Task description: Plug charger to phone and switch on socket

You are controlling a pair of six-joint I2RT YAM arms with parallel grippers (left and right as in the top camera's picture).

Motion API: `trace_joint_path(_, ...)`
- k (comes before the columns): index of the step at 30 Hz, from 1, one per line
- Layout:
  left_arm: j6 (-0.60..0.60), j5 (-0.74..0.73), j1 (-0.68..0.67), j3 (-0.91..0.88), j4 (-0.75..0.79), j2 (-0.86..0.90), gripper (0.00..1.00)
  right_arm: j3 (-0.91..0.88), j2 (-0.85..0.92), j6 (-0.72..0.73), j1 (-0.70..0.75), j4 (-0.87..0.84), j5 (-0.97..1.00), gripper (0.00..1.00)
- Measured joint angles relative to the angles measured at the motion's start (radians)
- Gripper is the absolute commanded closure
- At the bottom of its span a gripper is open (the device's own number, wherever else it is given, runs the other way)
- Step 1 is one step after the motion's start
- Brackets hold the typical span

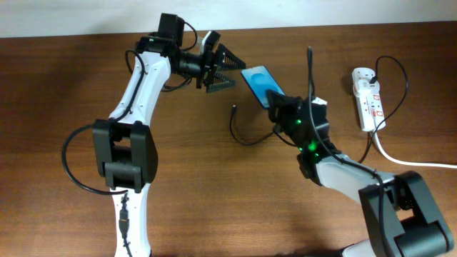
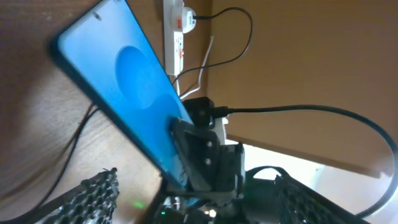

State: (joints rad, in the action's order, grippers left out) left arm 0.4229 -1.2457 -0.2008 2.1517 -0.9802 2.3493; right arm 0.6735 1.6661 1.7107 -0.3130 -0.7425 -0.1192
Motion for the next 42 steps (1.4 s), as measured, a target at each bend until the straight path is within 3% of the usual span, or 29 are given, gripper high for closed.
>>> trace_joint_path(12,0.185,0.035,-0.026,0.000,0.024,0.000,0.40,0.107,0.003,0.021,-0.016,-0.014,0.051,0.96)
trace_joint_path(19,0.337,0.071,-0.027,0.000,0.060,0.000,0.40,0.107,0.003,0.021,-0.016,-0.014,0.051,0.96)
trace_joint_path(26,0.456,0.124,-0.051,0.000,0.184,0.000,0.43,0.107,0.003,0.021,-0.018,0.012,0.051,0.96)
trace_joint_path(30,0.485,0.161,-0.076,0.000,0.212,0.000,0.56,0.107,0.003,0.022,-0.029,0.012,0.051,0.96)
trace_joint_path(35,0.502,0.204,-0.092,0.000,0.218,0.000,0.66,0.107,0.003,0.021,-0.034,0.013,0.044,0.96)
trace_joint_path(42,0.506,0.250,-0.091,0.000,0.219,0.000,0.71,0.107,0.003,0.021,-0.034,0.018,0.039,0.96)
